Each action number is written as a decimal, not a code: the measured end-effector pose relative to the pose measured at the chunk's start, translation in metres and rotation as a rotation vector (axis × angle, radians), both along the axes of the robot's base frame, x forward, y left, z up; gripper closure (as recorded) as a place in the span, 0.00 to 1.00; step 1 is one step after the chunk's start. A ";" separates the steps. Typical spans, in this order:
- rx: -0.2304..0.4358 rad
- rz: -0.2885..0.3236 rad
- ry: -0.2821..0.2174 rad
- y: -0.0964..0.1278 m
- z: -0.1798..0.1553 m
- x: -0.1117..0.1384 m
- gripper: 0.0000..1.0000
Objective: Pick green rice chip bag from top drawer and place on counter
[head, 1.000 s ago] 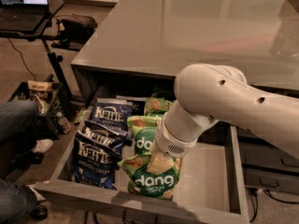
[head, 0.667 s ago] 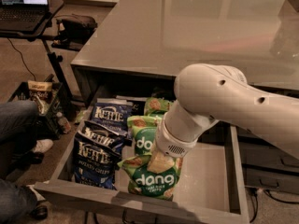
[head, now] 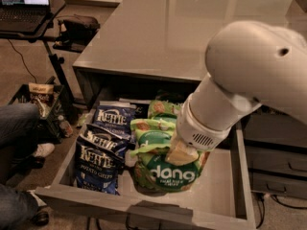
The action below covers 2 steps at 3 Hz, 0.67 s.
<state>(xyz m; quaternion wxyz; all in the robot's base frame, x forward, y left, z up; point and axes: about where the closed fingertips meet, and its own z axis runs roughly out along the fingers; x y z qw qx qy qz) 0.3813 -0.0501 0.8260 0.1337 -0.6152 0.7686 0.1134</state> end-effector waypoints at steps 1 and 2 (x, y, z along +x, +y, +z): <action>-0.023 -0.042 -0.046 -0.018 0.042 0.000 1.00; -0.035 -0.082 -0.103 -0.037 0.076 0.018 1.00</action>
Offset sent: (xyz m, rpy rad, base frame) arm 0.0574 -0.0691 0.1345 -0.0421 -0.2072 -0.1490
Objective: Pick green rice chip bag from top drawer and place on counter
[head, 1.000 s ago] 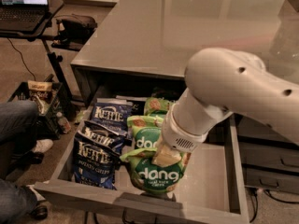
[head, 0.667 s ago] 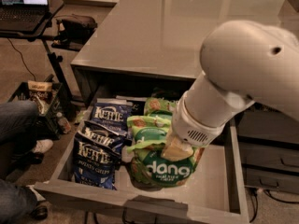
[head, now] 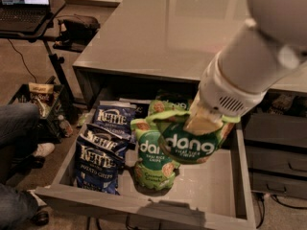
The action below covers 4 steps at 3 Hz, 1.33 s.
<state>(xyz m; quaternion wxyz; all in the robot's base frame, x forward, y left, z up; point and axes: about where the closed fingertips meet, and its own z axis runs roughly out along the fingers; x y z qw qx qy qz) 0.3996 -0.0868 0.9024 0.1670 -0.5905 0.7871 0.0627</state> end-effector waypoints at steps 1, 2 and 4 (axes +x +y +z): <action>-0.016 -0.019 -0.043 -0.017 0.034 0.041 1.00; -0.015 -0.018 -0.060 -0.025 0.055 0.088 1.00; -0.001 -0.010 -0.091 -0.024 0.074 0.127 1.00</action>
Offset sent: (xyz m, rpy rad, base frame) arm 0.1495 -0.0347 0.0780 -0.0082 -0.0695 -0.0177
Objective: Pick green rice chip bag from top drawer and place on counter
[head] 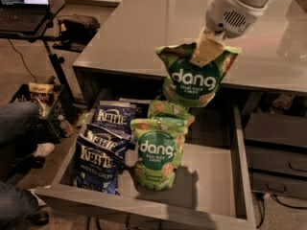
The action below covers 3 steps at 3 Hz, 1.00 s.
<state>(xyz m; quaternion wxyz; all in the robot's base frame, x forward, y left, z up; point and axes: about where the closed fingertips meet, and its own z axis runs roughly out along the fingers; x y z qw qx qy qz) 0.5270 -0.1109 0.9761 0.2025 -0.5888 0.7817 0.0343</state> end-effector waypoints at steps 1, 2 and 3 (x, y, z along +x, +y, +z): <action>0.038 -0.001 -0.017 -0.002 0.005 0.010 1.00; 0.053 -0.020 -0.053 -0.013 0.016 0.047 1.00; 0.053 -0.031 -0.059 -0.021 0.020 0.093 1.00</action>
Offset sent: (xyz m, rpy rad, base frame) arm 0.1074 -0.0334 0.0582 0.0941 -0.1520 -0.0605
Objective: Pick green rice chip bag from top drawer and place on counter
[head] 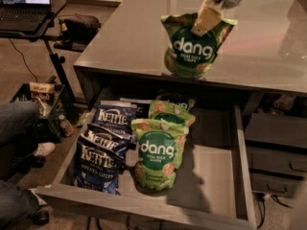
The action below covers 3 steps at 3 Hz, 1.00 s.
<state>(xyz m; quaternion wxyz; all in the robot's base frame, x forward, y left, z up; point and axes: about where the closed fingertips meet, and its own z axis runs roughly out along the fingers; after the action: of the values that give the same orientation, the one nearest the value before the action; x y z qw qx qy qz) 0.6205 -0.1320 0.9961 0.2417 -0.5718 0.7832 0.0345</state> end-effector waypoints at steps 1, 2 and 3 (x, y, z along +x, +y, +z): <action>-0.014 0.006 -0.001 -0.001 -0.002 0.040 1.00; -0.017 0.009 -0.013 0.002 -0.008 0.075 1.00; -0.018 0.002 -0.050 0.008 -0.009 0.104 1.00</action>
Offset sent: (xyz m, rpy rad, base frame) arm 0.1406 -0.0166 0.0369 -0.0245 -0.0259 0.0118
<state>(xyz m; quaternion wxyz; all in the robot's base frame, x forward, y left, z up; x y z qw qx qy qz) 0.7248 -0.1237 0.9870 0.2560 -0.5753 0.7767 0.0132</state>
